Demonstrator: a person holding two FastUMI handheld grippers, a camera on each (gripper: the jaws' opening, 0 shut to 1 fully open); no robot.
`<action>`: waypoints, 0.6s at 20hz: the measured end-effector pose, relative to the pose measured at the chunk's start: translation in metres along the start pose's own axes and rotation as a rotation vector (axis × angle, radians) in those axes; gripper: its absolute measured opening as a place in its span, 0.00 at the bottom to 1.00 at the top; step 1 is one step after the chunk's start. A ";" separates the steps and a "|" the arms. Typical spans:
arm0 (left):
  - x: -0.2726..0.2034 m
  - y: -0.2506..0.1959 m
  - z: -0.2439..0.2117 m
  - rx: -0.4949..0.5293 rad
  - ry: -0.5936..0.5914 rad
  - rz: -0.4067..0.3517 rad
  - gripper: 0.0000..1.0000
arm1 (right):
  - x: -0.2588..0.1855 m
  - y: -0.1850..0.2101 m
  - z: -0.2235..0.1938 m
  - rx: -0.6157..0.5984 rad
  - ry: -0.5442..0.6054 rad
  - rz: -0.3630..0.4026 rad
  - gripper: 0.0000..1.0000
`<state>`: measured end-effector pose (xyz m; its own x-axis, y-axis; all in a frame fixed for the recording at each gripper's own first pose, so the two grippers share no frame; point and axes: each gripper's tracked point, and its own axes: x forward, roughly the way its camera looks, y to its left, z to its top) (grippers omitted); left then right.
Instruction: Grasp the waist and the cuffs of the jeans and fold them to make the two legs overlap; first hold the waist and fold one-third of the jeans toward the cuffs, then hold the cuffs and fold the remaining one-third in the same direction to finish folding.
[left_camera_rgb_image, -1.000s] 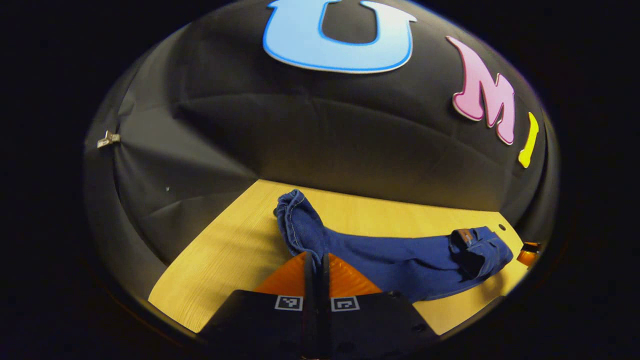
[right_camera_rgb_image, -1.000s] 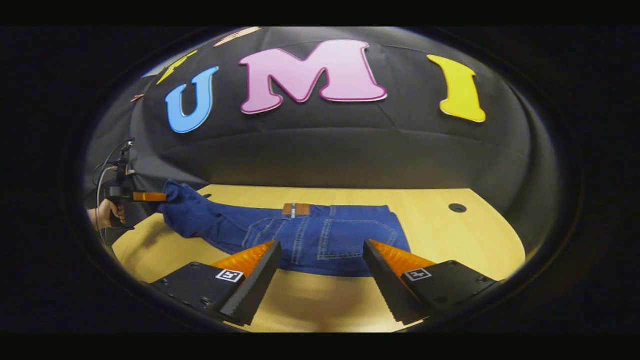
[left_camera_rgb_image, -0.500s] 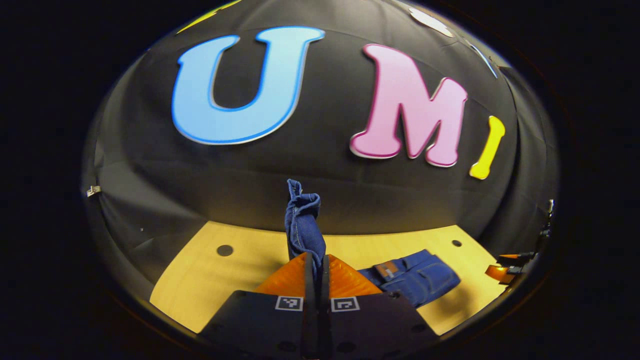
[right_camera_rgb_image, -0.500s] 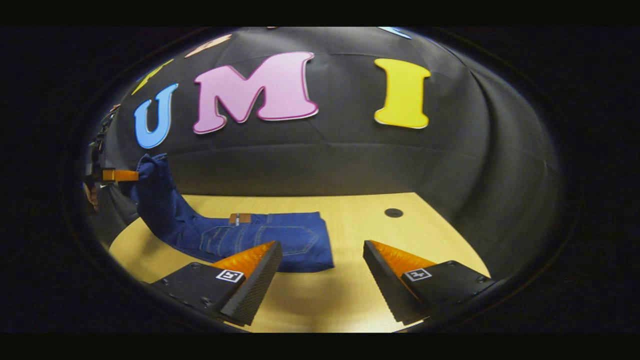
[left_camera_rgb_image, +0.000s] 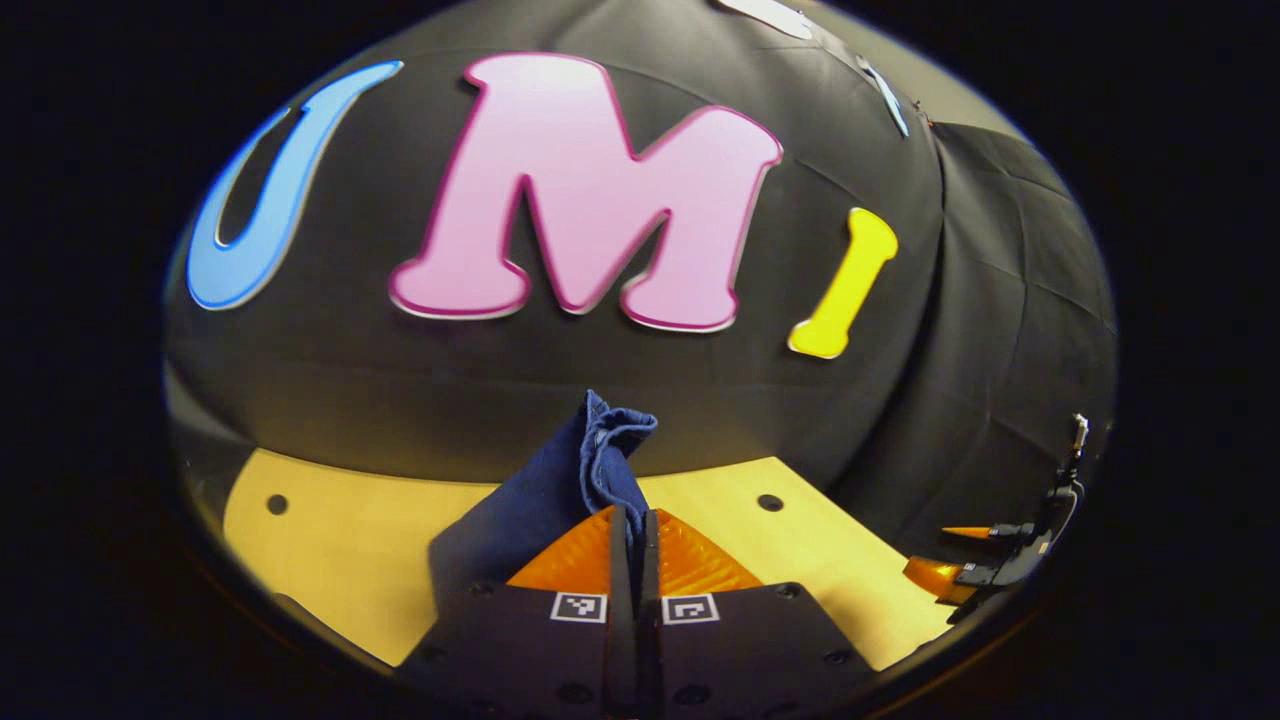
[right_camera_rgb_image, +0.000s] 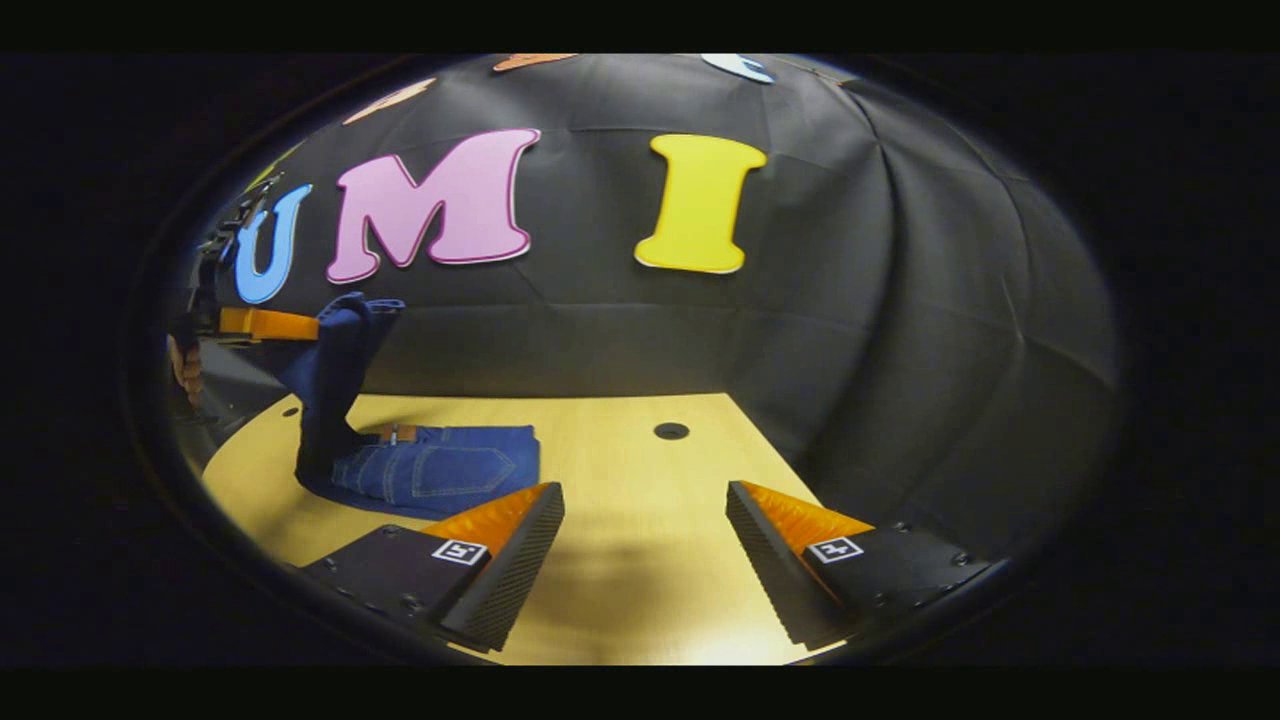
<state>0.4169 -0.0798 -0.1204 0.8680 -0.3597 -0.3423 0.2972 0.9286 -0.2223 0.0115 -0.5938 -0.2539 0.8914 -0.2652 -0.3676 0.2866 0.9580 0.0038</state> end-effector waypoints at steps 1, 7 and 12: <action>0.012 -0.016 -0.011 0.003 0.018 -0.020 0.06 | -0.004 -0.009 -0.004 0.004 0.005 -0.014 1.00; 0.075 -0.063 -0.091 0.035 0.168 -0.025 0.06 | -0.029 -0.037 -0.024 0.051 0.034 -0.047 1.00; 0.074 -0.089 -0.106 -0.028 0.186 -0.049 0.20 | -0.053 -0.042 -0.019 0.040 0.016 -0.048 1.00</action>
